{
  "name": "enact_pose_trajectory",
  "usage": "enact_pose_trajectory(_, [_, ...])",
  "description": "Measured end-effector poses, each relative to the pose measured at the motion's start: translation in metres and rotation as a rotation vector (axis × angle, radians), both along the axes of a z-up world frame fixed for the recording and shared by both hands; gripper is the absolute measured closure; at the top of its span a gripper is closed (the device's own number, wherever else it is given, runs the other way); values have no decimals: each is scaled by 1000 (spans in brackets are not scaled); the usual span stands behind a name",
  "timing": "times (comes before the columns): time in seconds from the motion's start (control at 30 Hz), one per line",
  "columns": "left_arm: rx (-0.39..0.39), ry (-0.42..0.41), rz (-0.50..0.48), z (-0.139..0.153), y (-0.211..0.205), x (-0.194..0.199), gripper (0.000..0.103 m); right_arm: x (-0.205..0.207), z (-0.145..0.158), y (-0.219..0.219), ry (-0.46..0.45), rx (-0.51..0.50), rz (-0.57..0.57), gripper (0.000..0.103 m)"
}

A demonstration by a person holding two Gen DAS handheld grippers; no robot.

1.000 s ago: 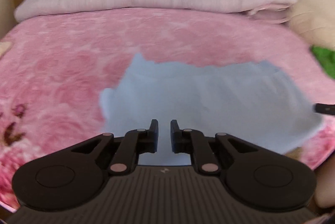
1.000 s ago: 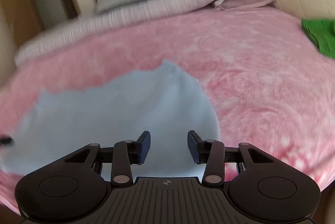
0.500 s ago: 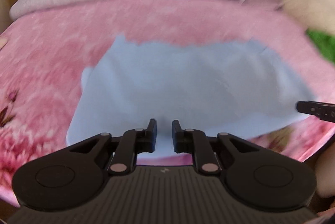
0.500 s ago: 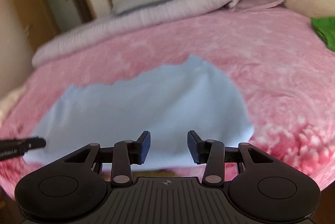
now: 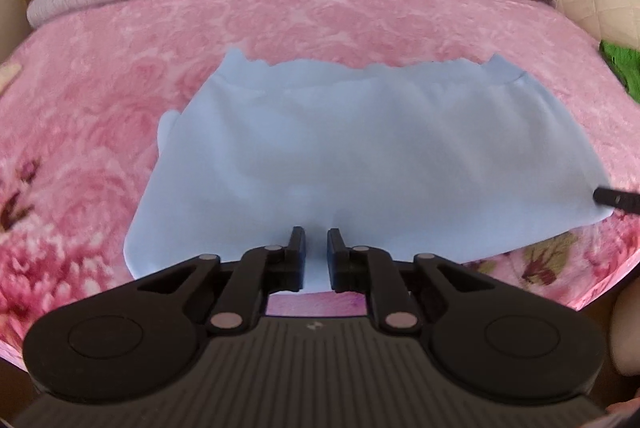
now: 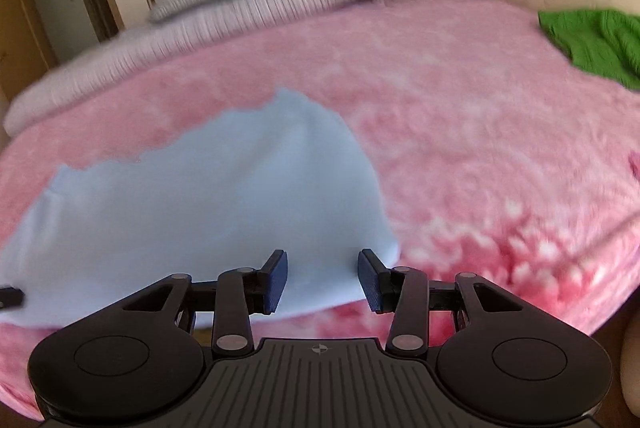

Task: Fold clothes

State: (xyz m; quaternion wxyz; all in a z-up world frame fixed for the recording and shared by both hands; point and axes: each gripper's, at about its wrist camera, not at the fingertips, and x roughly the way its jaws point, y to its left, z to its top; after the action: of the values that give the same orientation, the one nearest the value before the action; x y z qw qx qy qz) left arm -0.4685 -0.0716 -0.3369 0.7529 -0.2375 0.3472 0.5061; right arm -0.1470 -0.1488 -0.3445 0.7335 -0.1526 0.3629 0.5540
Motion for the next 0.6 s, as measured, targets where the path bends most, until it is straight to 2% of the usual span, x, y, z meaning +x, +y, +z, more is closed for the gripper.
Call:
enact_pose_trajectory(0.07, [18, -28, 18, 7, -1, -11, 92, 4, 1, -3, -1, -10, -7, 60])
enact_pose_trajectory(0.13, [69, -13, 53, 12, -1, -26, 92, 7, 4, -11, -2, 6, -19, 60])
enact_pose_trajectory(0.2, [79, -7, 101, 8, 4, -44, 92, 10, 7, -17, -10, 24, -30, 60])
enact_pose_trajectory(0.23, [49, 2, 127, 2, 9, -52, 92, 12, 5, -19, -17, 20, -32, 60])
enact_pose_trajectory(0.27, [30, -3, 132, -5, 14, -58, 88, 17, -2, -15, 4, -5, -38, 60])
enact_pose_trajectory(0.33, [-9, -13, 141, -19, 23, -69, 88, 25, -16, -9, 48, -57, -52, 60])
enact_pose_trajectory(0.4, [5, 4, 142, -12, 21, -69, 90, 30, -12, -14, 104, -33, -90, 60])
enact_pose_trajectory(0.53, [55, -35, 123, 10, 3, -70, 91, 26, 9, -34, 112, 40, -115, 60])
enact_pose_trajectory(0.6, [53, -33, 120, 14, -6, -73, 91, 24, 17, -43, 118, 72, -117, 60])
